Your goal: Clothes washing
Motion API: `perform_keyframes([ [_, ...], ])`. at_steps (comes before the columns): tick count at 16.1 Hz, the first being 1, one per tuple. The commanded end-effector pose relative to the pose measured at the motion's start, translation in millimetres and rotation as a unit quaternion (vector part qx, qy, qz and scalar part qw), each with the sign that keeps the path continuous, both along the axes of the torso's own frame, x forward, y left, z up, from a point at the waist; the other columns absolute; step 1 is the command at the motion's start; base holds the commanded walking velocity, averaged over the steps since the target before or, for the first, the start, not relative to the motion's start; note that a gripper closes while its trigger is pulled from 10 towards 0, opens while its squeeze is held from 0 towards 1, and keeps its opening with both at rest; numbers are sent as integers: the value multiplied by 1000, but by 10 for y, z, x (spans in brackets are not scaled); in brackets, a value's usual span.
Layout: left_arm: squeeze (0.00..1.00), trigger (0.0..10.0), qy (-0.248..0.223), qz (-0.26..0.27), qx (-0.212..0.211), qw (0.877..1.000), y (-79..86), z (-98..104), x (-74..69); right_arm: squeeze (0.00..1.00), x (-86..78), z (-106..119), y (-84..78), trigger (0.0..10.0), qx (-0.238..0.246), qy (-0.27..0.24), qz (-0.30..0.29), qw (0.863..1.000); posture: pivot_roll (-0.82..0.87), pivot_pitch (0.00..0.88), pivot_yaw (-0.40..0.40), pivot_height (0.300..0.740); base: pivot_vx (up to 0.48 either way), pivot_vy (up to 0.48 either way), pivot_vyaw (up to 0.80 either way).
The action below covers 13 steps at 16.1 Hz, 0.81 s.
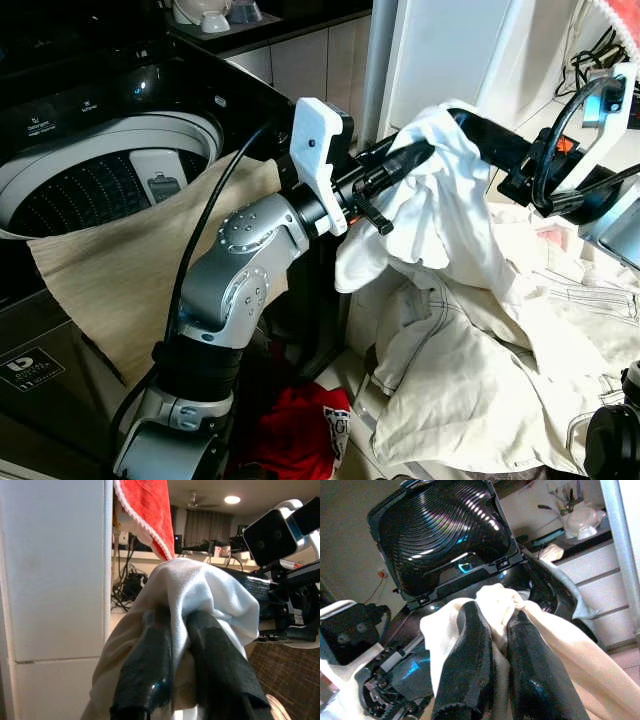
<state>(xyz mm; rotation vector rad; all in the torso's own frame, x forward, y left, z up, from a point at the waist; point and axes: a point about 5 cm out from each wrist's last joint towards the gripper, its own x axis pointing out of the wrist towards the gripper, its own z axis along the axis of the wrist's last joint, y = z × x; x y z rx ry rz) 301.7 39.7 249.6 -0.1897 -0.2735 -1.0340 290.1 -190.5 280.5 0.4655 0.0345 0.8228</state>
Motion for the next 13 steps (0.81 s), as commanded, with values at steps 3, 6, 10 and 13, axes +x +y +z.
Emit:
perform_keyframes([
  [3,0,0,-11,28,-6,1000,44,92,75,1000,-29,72,24,10000,5,-24,2,1000,-121,0,36,740,0,0,0],
  [6,0,0,-23,83,-23,996,163,182,189,1000,-33,82,-3,10000,12,-22,-8,1000,-120,0,39,740,0,0,0],
  [10,0,0,-144,297,-6,944,954,901,575,0,-124,29,69,10000,-74,-48,-9,996,-118,0,39,740,0,0,0],
  [13,0,0,-269,435,22,859,1550,1805,585,0,-136,16,142,10000,-86,-63,-8,994,-102,0,41,740,0,0,0],
])
